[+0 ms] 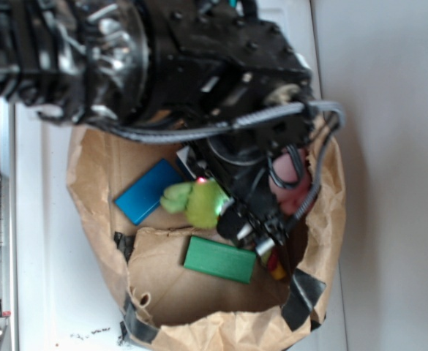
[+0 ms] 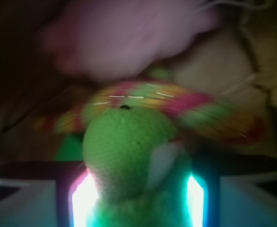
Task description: Grab the green animal.
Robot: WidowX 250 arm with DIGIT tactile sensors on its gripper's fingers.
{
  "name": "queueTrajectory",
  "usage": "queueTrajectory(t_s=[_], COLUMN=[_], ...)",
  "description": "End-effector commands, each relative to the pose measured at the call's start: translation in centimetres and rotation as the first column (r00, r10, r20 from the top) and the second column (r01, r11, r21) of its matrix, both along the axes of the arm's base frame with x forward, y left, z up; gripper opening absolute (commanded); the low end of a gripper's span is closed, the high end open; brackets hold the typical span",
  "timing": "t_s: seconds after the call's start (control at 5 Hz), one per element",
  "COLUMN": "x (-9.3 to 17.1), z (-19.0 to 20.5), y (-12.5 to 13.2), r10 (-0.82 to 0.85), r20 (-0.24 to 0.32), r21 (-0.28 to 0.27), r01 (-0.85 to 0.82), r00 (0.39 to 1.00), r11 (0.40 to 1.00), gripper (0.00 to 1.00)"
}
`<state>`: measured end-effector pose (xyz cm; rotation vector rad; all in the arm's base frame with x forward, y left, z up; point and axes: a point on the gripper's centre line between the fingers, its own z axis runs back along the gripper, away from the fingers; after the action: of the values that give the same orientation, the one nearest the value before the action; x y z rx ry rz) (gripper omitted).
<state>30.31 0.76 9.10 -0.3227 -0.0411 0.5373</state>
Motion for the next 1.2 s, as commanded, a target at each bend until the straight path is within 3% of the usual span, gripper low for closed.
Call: queueTrajectory(t_s=[0.0,0.2,0.6,0.8,1.0], x=[-0.4,-0.9,-1.9,-2.5,-3.3], z=[5.1,6.2,8.3,9.3,10.2], y=[2.2,2.3,2.8,2.9,3.0], r10=[0.006,-0.027,-0.168,-0.226,-0.282], r20=[0.108,0.162,0.237,0.257,0.274], r21=[0.063,0.150,0.266,0.319,0.334], r01=[-0.012,0.003,0.102,0.139,0.184], r00=[0.994,0.986,0.957,0.940,0.919], r11=[0.998,0.989,0.959,0.937,0.924], gripper=[0.00,0.00,0.00,0.00,0.00])
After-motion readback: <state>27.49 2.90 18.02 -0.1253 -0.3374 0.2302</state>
